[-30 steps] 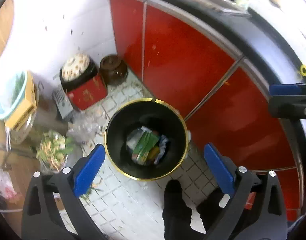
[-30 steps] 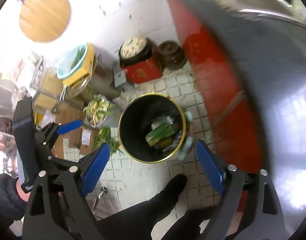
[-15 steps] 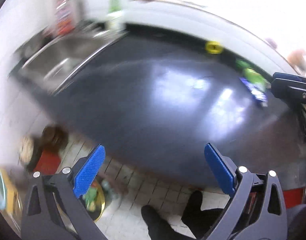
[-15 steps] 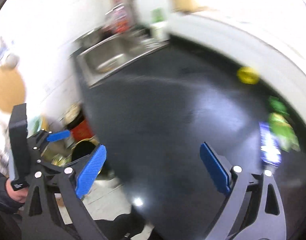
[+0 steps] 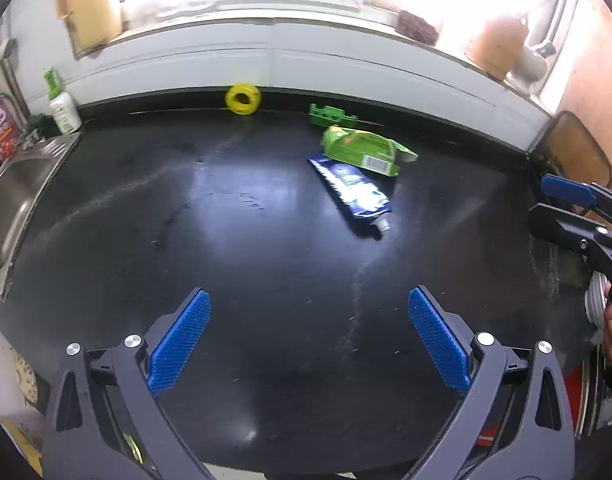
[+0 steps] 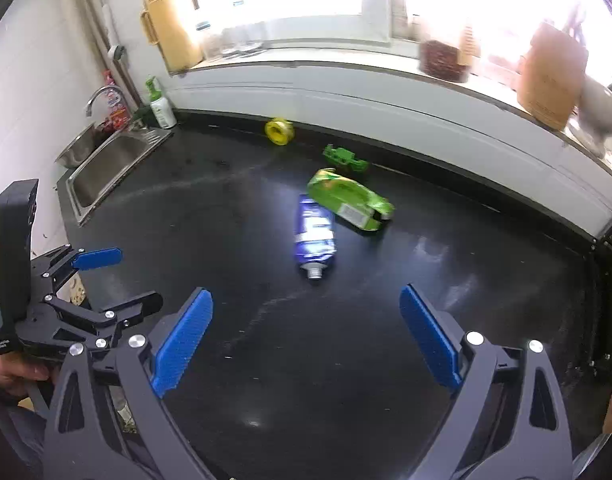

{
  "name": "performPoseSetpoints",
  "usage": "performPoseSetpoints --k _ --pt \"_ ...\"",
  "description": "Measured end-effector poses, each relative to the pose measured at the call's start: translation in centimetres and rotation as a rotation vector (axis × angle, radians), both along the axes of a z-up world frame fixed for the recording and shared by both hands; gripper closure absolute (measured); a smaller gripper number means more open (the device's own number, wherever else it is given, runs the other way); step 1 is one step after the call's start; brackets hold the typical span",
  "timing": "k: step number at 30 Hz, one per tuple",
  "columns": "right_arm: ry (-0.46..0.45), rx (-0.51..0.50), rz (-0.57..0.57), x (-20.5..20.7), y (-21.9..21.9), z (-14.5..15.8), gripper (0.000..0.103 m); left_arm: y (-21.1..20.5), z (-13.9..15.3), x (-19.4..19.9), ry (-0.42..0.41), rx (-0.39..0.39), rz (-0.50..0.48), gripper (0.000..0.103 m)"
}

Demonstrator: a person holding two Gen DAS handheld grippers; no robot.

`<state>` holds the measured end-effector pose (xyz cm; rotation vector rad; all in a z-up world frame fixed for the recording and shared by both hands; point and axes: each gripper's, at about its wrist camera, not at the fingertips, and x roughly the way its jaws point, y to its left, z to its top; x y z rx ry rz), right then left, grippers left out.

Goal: Collect trash
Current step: 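Grasp the blue toothpaste tube with the left tool while the right tool grasps the green juice box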

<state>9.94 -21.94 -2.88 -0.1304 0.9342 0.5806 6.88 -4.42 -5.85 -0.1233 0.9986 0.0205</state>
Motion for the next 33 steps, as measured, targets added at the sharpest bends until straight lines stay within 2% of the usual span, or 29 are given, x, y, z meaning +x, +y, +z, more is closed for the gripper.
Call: performPoseSetpoints --k 4,9,15,24,30,33 --pt "0.01 0.008 0.007 1.3 -1.4 -0.8 0.011 -1.2 -0.5 1.5 0.013 0.002 -0.007 0.007" --pt "0.027 0.004 0.03 2.9 -1.0 -1.6 0.011 -2.2 -1.1 3.4 0.032 -0.002 0.001 0.007" --pt "0.051 -0.018 0.078 6.5 -0.9 -3.2 0.011 -3.3 -3.5 7.5 0.075 -0.033 0.01 0.007" --pt "0.111 -0.07 0.223 15.0 1.6 -7.6 0.011 -4.5 -8.3 14.9 0.145 -0.057 0.03 0.007" --pt "0.173 -0.105 0.341 20.5 4.2 -11.4 0.012 -4.9 -11.2 18.0 0.198 -0.07 0.06 0.007" --pt "0.205 -0.13 0.404 22.6 5.9 -13.1 0.021 -5.0 -11.5 18.5 0.185 -0.039 0.062 0.007"
